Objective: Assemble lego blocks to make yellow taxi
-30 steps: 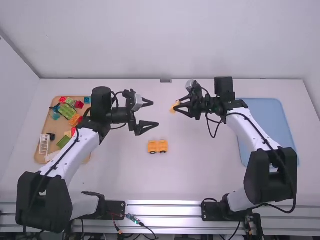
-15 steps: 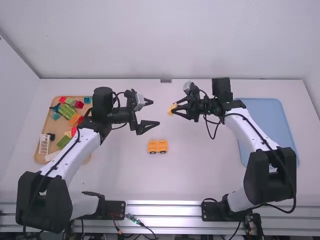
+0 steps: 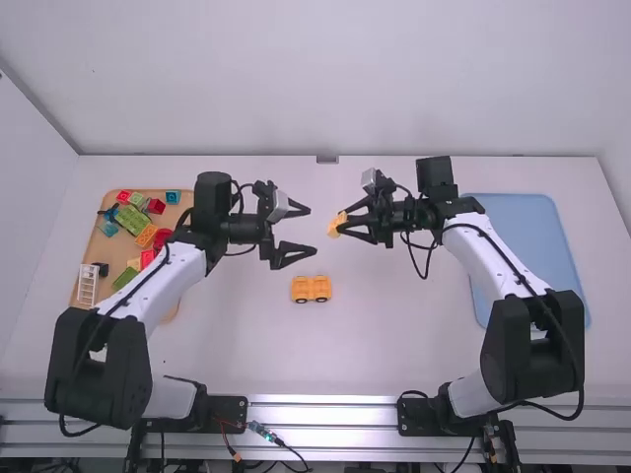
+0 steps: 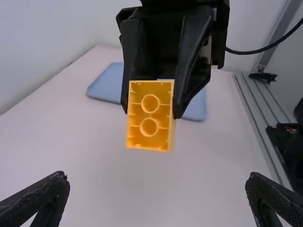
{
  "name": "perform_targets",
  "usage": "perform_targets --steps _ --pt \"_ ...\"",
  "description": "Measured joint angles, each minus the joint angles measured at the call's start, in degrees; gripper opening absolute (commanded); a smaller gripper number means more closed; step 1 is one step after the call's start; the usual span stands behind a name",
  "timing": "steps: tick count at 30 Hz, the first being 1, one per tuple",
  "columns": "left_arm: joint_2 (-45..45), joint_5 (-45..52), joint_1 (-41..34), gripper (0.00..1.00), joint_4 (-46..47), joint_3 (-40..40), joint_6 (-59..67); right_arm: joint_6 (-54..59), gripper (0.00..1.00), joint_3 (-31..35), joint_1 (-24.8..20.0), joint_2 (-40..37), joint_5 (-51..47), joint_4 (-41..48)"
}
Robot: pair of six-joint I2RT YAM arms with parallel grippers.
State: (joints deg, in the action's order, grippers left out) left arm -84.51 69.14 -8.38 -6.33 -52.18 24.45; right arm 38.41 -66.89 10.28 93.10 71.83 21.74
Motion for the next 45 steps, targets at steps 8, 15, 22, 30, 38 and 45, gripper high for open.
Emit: perform_targets --steps 8,15,22,30,38,45 --pt "-3.3 6.5 0.0 0.99 -3.5 -2.0 -1.2 1.8 0.2 0.0 0.6 0.0 0.3 0.1" --pt "-5.6 8.8 -0.1 0.99 -6.9 -2.0 -3.7 2.3 0.2 0.0 0.6 0.0 0.8 0.1" --pt "-7.4 6.6 -2.8 0.96 -10.7 -2.0 -8.7 3.3 0.2 0.0 3.0 0.0 0.8 -0.3" --pt "-7.4 3.6 -3.9 0.89 -9.4 -2.0 -10.3 2.2 0.19 0.0 3.9 0.0 -0.5 -0.8" --pt "-7.4 0.7 -3.8 0.89 -5.3 -2.0 -9.2 -0.7 0.17 0.0 3.8 0.0 -3.2 -1.9" --pt "-7.4 -0.3 -4.2 0.89 -0.1 -2.0 -3.3 -5.0 0.17 0.0 4.3 0.0 -8.9 -0.5"
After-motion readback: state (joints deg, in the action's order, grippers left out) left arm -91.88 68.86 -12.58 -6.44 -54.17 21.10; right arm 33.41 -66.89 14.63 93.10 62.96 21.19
